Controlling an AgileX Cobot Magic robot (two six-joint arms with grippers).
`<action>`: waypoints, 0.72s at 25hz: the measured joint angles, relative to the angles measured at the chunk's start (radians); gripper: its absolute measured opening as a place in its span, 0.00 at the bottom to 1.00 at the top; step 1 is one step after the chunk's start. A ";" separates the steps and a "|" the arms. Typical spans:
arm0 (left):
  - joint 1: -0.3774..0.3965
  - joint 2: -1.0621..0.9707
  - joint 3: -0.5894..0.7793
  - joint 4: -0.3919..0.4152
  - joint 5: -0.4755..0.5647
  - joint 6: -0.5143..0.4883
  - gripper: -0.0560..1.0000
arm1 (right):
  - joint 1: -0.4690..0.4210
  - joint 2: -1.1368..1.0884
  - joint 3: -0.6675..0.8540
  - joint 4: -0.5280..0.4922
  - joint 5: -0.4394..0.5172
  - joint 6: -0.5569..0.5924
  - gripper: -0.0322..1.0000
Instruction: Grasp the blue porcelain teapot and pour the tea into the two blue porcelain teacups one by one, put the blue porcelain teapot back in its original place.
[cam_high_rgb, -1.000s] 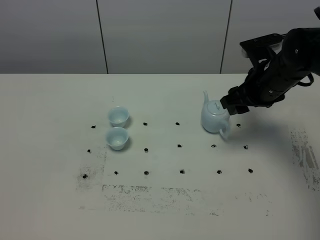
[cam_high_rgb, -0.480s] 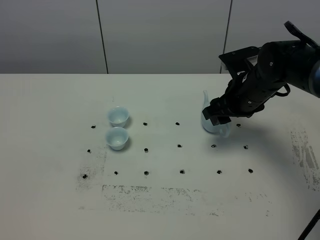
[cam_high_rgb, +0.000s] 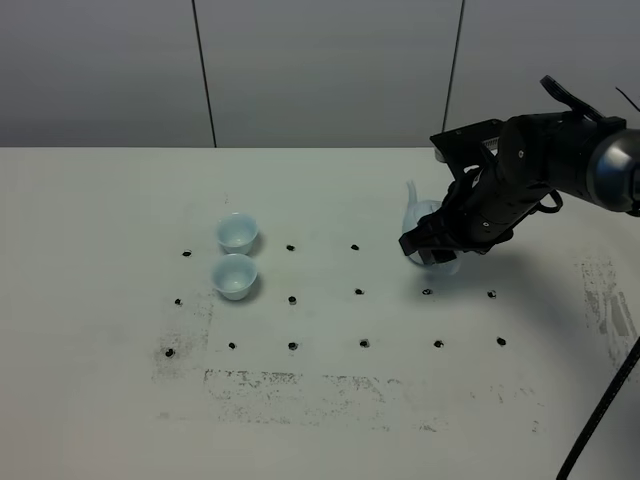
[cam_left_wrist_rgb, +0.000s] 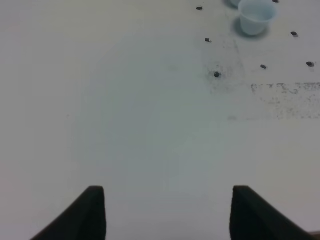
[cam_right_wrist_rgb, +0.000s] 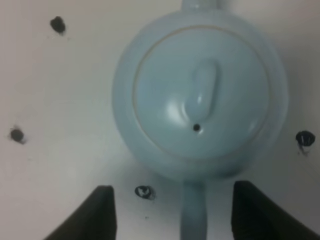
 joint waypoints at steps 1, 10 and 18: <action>0.000 0.000 0.000 0.000 0.000 0.000 0.54 | -0.003 0.006 0.000 -0.002 -0.001 0.000 0.49; 0.000 0.000 0.000 0.000 0.000 0.000 0.54 | -0.009 0.028 0.000 -0.020 -0.006 0.000 0.40; 0.000 0.000 0.000 0.000 0.000 0.000 0.54 | -0.011 0.028 0.000 -0.020 -0.019 0.000 0.30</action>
